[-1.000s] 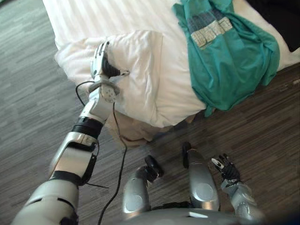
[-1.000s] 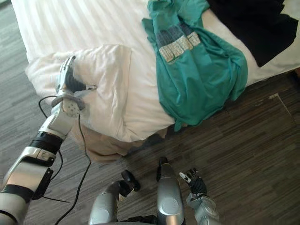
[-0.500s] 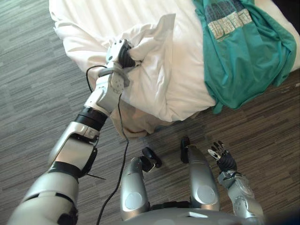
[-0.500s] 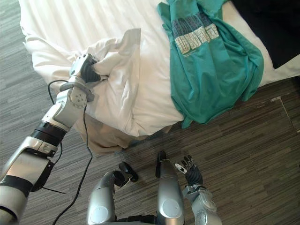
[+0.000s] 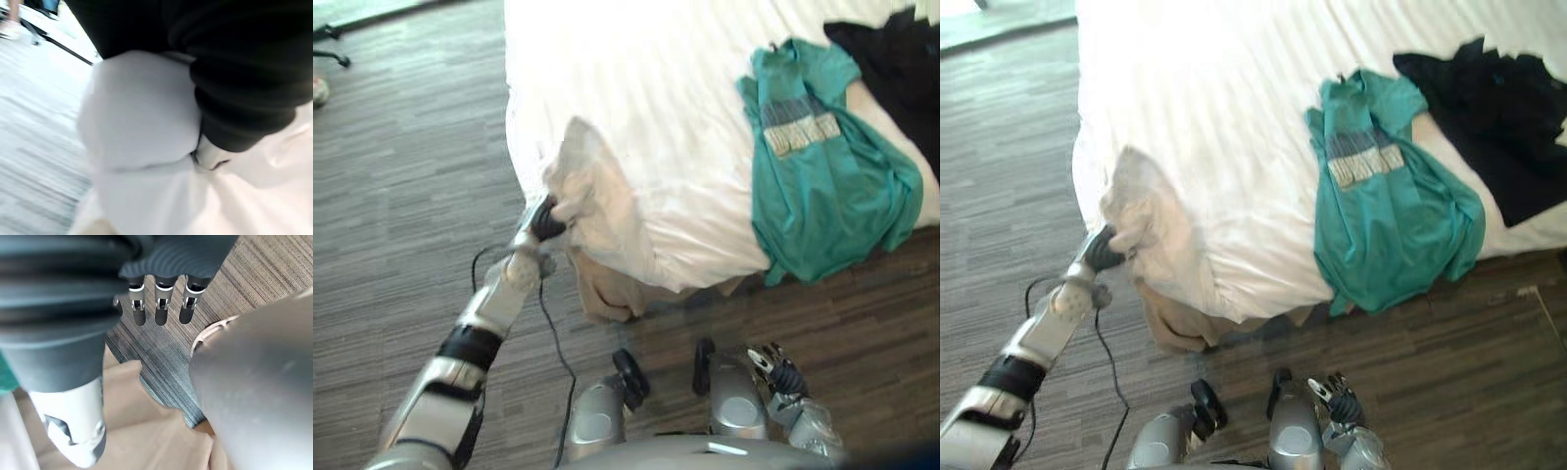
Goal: Tidy the bed and pick cloth on bed and put in laundry
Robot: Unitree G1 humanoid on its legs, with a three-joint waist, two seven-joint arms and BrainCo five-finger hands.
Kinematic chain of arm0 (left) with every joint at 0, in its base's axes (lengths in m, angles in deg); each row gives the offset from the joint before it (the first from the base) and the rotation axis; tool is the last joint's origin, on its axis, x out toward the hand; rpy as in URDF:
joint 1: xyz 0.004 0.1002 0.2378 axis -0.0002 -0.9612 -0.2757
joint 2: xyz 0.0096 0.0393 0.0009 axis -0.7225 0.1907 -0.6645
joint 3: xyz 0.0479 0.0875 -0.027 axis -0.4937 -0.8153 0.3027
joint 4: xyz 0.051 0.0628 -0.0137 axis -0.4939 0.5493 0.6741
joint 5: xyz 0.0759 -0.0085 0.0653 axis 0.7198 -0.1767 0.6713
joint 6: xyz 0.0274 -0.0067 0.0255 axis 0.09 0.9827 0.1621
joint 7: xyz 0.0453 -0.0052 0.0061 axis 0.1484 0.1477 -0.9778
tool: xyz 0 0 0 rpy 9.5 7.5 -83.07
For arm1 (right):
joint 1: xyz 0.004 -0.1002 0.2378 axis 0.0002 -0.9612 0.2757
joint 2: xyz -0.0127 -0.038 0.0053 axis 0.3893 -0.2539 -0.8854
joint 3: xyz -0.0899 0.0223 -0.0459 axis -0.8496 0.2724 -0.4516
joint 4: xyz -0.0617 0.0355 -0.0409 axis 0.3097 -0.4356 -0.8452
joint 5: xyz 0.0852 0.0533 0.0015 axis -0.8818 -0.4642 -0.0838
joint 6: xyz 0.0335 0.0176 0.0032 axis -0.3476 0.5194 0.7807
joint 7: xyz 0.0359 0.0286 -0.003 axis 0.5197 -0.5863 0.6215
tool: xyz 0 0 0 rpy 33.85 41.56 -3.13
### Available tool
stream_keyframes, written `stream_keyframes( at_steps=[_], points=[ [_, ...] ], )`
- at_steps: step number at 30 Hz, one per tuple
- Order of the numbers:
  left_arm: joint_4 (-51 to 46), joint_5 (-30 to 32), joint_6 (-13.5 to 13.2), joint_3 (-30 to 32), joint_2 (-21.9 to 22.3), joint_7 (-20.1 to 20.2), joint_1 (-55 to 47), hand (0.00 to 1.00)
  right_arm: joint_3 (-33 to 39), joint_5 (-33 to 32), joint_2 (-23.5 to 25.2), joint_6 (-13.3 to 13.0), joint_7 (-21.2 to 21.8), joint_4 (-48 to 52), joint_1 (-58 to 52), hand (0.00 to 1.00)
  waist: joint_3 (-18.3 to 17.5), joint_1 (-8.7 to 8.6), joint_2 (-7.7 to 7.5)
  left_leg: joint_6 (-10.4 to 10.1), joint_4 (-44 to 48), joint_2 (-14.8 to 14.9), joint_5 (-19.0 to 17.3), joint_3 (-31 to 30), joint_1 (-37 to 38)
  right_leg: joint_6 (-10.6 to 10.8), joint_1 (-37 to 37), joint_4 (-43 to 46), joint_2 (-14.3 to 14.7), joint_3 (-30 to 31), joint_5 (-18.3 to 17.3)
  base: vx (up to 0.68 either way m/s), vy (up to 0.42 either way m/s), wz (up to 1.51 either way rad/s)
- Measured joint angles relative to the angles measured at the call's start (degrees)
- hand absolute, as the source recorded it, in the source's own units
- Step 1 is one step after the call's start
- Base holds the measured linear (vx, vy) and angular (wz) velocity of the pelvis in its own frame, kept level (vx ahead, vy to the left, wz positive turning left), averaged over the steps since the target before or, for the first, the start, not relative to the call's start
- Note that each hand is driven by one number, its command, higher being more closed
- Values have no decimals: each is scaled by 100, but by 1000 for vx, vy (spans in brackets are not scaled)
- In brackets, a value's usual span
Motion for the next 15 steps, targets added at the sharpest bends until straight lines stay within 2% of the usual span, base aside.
stream_keyframes(
  at_steps=[4, 6, 8, 12, 14, 15],
  points=[
    [-27, 1, -180, 351, 425, -34, -845, 0, 188, 10, -13, 48, -5, -339, -35, 0, -342, -13, 154, 3, -352, -73, 88, -139, 354, 106, 569, -633, 128, -153, 156, 84, -5, 11],
    [-27, 0, -204, 424, 594, -50, -1039, 0, 203, 27, -22, 55, 6, -481, -60, 0, -397, -16, 224, 1, -504, -114, 115, -203, 514, 112, 809, -879, 197, -234, 252, 67, -1, 10],
    [-4, -1, -206, 489, 749, -149, -1245, 0, 239, 115, -13, 66, 40, -617, -61, 0, -444, -13, 230, 3, -626, -165, 156, -232, 641, 157, 981, -1052, 220, -272, 289, 47, 9, 11],
    [427, -237, -222, 743, 1150, -341, -1560, 0, 481, 229, -12, 95, 180, -971, -38, 0, -552, 4, 170, -17, -813, -194, 189, -363, 899, 131, 1349, -1342, 296, -411, 396, 51, -9, 14],
    [709, -713, -299, 948, 1329, -290, -1674, 0, 593, 229, 7, 102, 243, -1075, -13, 0, -636, 10, 82, -18, -820, -193, 190, -387, 1009, 146, 1531, -1480, 317, -442, 426, 50, -17, 6],
    [981, -1174, -401, 1113, 1539, -209, -1733, 0, 671, 230, 6, 97, 312, -1105, -15, 0, -687, 5, 28, -18, -856, -198, 190, -449, 1108, 145, 1669, -1558, 326, -491, 450, 41, -33, 8]
  ],
)
